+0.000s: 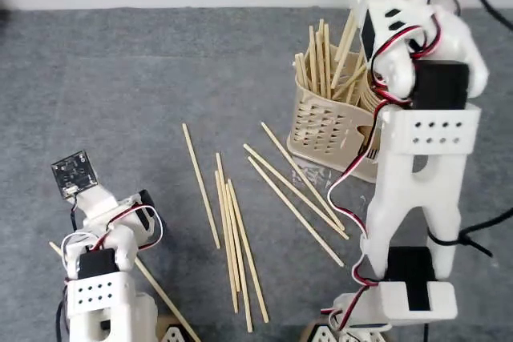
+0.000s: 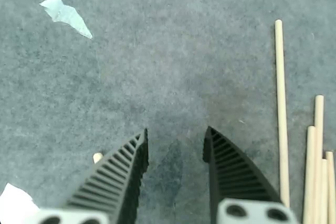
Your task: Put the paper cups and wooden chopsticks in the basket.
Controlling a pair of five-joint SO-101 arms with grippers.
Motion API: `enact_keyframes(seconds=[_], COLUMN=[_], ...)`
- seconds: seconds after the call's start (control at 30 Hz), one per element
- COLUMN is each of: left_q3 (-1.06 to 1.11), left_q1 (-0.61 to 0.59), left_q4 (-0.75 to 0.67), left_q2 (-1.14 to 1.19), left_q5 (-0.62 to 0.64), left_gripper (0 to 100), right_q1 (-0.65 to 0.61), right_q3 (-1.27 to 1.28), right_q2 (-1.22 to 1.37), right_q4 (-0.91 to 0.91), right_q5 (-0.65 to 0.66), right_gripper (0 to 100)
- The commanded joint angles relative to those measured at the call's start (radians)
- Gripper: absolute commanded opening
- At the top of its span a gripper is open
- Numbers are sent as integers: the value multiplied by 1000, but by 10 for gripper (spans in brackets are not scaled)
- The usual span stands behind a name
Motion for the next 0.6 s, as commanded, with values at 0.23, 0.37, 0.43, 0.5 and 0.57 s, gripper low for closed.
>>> enact_keyframes(seconds=[0.23, 0.37, 0.43, 0.5, 0.57], left_q3=[-5, -5, -5, -5, -5], left_q1=[-8, -8, -8, -8, -8], left_q4=[-18, -18, -18, -18, -18], left_q2=[-21, -21, -21, -21, -21], left_q5=[-8, -8, -8, -8, -8], left_gripper=[169, 169, 169, 169, 169], right_q1=[7, 7, 8, 10, 7], right_q3=[273, 532, 647, 750, 841], right_q2=[-206, -315, -354, -383, -410], right_q4=[-151, -337, -423, -492, -538], right_q5=[23, 37, 38, 51, 87], right_gripper=[8, 8, 8, 8, 8])
